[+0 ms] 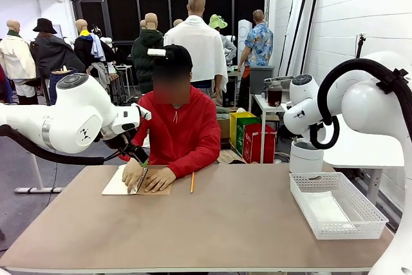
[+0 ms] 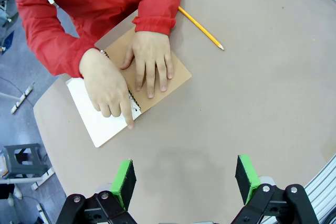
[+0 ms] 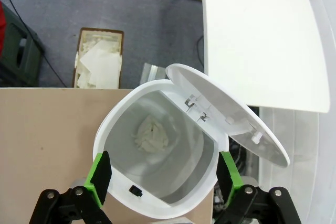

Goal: Sort the paper based on its condition.
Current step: If a person hands you a paper, place it in the Organizing basket , and if it's crumpled, put it in the Trash can.

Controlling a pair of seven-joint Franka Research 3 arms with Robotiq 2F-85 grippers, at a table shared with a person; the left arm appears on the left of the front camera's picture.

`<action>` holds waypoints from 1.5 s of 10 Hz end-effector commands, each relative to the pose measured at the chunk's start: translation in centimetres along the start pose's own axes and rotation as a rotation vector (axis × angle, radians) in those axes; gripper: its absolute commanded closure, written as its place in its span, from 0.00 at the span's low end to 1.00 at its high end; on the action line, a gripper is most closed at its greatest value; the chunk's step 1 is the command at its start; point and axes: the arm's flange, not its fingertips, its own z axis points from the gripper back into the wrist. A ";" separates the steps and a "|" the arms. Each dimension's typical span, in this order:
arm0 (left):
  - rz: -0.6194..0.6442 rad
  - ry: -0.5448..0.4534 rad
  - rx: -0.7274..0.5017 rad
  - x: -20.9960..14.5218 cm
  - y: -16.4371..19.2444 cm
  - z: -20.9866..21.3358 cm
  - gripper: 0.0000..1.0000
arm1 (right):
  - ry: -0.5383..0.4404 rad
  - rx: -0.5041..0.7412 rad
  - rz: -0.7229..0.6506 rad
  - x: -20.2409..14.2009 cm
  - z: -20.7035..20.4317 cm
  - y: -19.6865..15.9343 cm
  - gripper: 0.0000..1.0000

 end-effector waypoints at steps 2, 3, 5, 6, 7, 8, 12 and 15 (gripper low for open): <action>-0.006 -0.004 -0.002 -0.1 0.1 -0.1 0.00 | 0.003 0.001 0.000 -0.1 -0.2 0.1 0.00; -0.006 -0.004 -0.002 -0.1 0.1 -0.1 0.00 | 0.003 0.001 0.000 -0.1 -0.2 0.1 0.00; -0.006 -0.004 -0.002 -0.1 0.1 -0.1 0.00 | -0.033 0.016 -0.010 -0.2 1.2 0.8 0.00; -0.006 -0.004 -0.002 -0.1 0.1 -0.1 0.00 | -0.047 0.035 0.001 -0.3 2.5 1.9 0.00; -0.006 -0.004 -0.002 -0.1 0.1 -0.1 0.00 | -0.060 0.066 0.033 -0.7 4.0 3.0 0.00; -0.006 -0.004 -0.002 -0.1 0.1 -0.1 0.00 | -0.074 0.122 0.078 -1.4 5.8 4.4 0.00; -0.006 -0.004 -0.002 -0.1 0.1 -0.1 0.00 | -0.134 0.413 0.316 -5.2 11.9 7.8 0.00; -0.006 -0.004 -0.002 -0.1 0.1 -0.1 0.00 | -0.116 0.563 0.496 -7.4 14.5 8.5 0.00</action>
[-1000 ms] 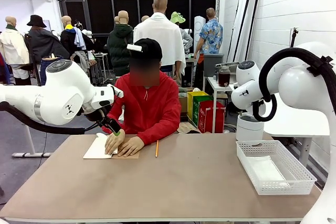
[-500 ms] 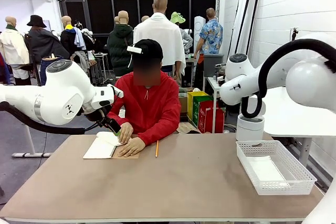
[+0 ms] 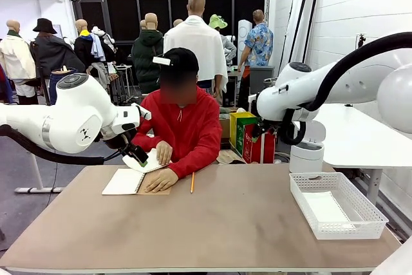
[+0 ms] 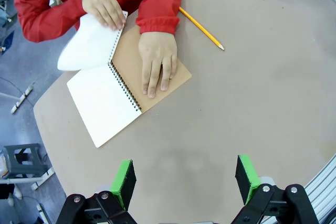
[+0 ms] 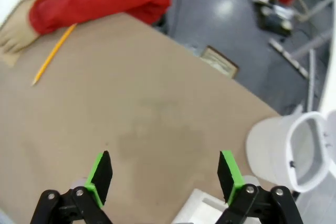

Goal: Sort the paper based on its condition.
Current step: If a person hands you a paper, place it in the Organizing basket , and if it's crumpled, put it in the Trash can.

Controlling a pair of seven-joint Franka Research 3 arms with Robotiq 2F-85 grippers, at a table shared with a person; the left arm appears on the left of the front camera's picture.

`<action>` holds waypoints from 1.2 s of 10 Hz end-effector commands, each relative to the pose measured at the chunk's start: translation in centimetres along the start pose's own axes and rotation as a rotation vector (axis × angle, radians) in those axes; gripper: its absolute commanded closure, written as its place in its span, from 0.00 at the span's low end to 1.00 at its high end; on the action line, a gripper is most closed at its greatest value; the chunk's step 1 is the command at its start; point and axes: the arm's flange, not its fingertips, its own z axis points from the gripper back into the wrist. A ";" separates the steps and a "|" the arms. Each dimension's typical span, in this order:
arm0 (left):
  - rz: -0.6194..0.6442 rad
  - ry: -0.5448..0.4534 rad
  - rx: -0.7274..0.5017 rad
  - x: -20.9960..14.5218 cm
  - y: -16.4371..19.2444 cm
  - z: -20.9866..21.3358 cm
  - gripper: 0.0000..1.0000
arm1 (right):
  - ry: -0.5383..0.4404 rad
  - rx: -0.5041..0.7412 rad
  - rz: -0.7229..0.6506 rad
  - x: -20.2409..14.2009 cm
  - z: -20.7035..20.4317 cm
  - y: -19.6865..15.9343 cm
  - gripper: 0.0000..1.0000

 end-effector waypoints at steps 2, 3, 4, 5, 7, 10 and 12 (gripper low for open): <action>-0.006 -0.004 -0.002 -0.1 0.1 -0.1 0.00 | 0.000 0.000 0.000 0.0 0.0 0.0 0.00; -0.006 -0.004 -0.002 -0.1 0.1 -0.1 0.00 | 0.000 0.000 0.000 0.0 0.0 0.0 0.00; -0.006 -0.004 -0.002 -0.1 0.1 -0.1 0.00 | 0.000 0.000 0.000 0.0 0.0 0.0 0.00; -0.006 -0.004 -0.002 -0.1 0.1 -0.1 0.00 | 0.000 0.000 0.000 0.0 0.0 0.0 0.00; -0.006 -0.004 -0.002 -0.1 0.1 -0.1 0.00 | 0.000 0.000 0.000 0.0 0.0 0.0 0.00; -0.006 -0.004 -0.002 -0.1 0.1 -0.1 0.00 | -0.050 0.068 -0.039 -1.3 2.2 1.6 0.00; -0.006 -0.004 -0.002 -0.1 0.1 -0.1 0.00 | -0.084 0.132 -0.040 -2.9 4.4 3.3 0.00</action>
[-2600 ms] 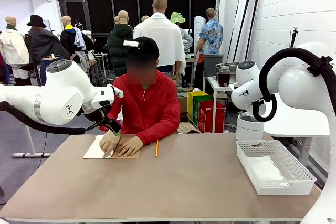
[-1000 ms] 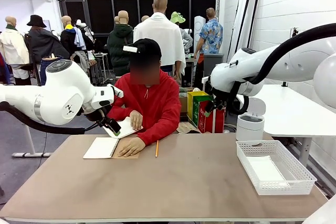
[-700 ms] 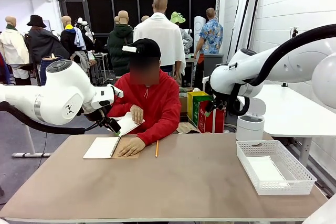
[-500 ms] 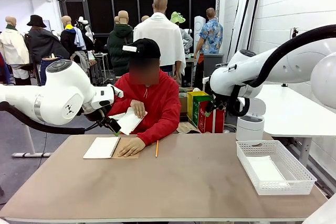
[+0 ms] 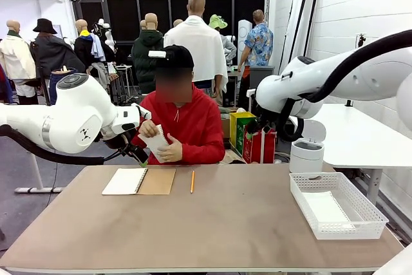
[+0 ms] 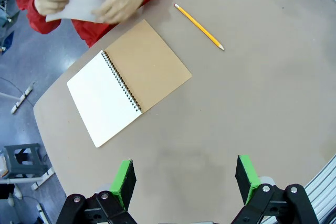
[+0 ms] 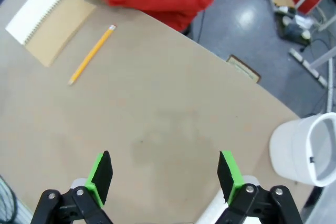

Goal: Sort the paper based on its condition.
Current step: If a person hands you a paper, place it in the Organizing basket , and if it's crumpled, put it in the Trash can.

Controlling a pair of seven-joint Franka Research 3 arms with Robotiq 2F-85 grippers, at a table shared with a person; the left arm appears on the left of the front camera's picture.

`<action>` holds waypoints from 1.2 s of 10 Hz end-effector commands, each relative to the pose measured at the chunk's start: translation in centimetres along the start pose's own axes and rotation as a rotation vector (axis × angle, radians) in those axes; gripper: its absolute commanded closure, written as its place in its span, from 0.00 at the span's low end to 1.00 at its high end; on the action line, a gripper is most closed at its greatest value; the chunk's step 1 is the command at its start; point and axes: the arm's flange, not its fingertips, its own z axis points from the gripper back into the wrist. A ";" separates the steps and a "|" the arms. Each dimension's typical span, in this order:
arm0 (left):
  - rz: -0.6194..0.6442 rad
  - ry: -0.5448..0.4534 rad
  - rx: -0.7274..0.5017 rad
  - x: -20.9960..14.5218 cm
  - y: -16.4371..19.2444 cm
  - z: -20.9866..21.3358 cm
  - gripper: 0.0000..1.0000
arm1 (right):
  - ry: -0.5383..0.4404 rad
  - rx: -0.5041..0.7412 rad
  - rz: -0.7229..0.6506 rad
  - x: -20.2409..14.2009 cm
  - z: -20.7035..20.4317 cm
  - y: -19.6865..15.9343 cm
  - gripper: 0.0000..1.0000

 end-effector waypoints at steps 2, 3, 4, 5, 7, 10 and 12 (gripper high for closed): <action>-0.006 -0.004 -0.002 -0.1 0.1 -0.1 0.00 | -0.051 0.099 0.039 -3.7 2.8 2.5 0.00; -0.006 -0.004 -0.002 -0.1 0.1 -0.1 0.00 | -0.072 0.122 0.064 -4.5 3.8 3.6 0.00; -0.006 -0.004 -0.002 -0.1 0.1 -0.1 0.00 | -0.083 0.135 0.092 -5.2 4.4 4.4 0.00; -0.006 -0.004 -0.002 -0.1 0.1 -0.1 0.00 | -0.093 0.123 0.113 -5.9 4.8 5.0 0.00; -0.006 -0.004 -0.002 -0.1 0.1 -0.1 0.00 | -0.086 0.110 0.129 -7.3 5.7 6.1 0.00; -0.006 -0.004 -0.002 -0.1 0.1 -0.1 0.00 | -0.089 0.124 0.160 -8.3 6.2 7.4 0.00; -0.006 -0.004 -0.002 -0.1 0.1 -0.1 0.00 | -0.074 0.126 0.123 -7.5 6.2 7.3 0.00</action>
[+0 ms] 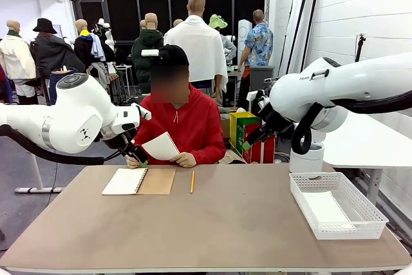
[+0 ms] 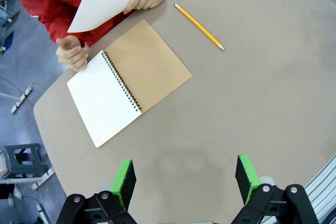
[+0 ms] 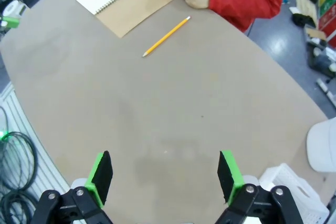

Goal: Sort the paper based on its condition.
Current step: If a person hands you a paper, place it in the Organizing basket , and if it's crumpled, put it in the Trash can.

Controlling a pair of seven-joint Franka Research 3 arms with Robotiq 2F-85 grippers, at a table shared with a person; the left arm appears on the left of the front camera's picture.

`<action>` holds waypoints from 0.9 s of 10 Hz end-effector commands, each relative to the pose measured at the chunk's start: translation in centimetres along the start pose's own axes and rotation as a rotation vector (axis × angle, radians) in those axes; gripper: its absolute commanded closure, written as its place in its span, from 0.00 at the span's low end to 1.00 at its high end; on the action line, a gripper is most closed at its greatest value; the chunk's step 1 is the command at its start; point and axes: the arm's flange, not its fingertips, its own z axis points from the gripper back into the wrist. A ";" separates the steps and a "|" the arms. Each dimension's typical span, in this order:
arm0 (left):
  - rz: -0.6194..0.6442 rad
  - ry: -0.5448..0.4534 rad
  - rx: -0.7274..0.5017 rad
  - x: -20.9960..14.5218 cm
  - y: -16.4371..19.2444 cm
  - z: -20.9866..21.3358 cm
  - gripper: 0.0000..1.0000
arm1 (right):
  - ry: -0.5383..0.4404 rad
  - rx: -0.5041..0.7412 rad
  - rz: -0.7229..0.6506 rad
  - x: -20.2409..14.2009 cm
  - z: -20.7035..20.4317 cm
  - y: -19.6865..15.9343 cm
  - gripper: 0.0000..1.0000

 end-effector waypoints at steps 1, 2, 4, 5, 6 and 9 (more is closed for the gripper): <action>-0.006 -0.004 -0.002 -0.1 0.1 -0.1 0.00 | 0.001 -0.012 -0.008 0.1 0.0 -0.5 0.00; -0.006 -0.004 -0.002 -0.1 0.1 -0.1 0.00 | 0.001 -0.012 -0.008 0.1 0.0 -0.5 0.00; -0.006 -0.004 -0.002 -0.1 0.1 -0.1 0.00 | 0.001 -0.012 -0.008 0.1 0.0 -0.5 0.00; -0.006 -0.004 -0.002 -0.1 0.1 -0.1 0.00 | 0.001 -0.012 -0.008 0.1 0.0 -0.5 0.00; -0.006 -0.004 -0.002 -0.1 0.1 -0.1 0.00 | 0.001 -0.012 -0.008 0.1 0.0 -0.5 0.00; -0.006 -0.004 -0.002 -0.1 0.1 -0.1 0.00 | 0.001 -0.012 -0.008 0.1 0.0 -0.5 0.00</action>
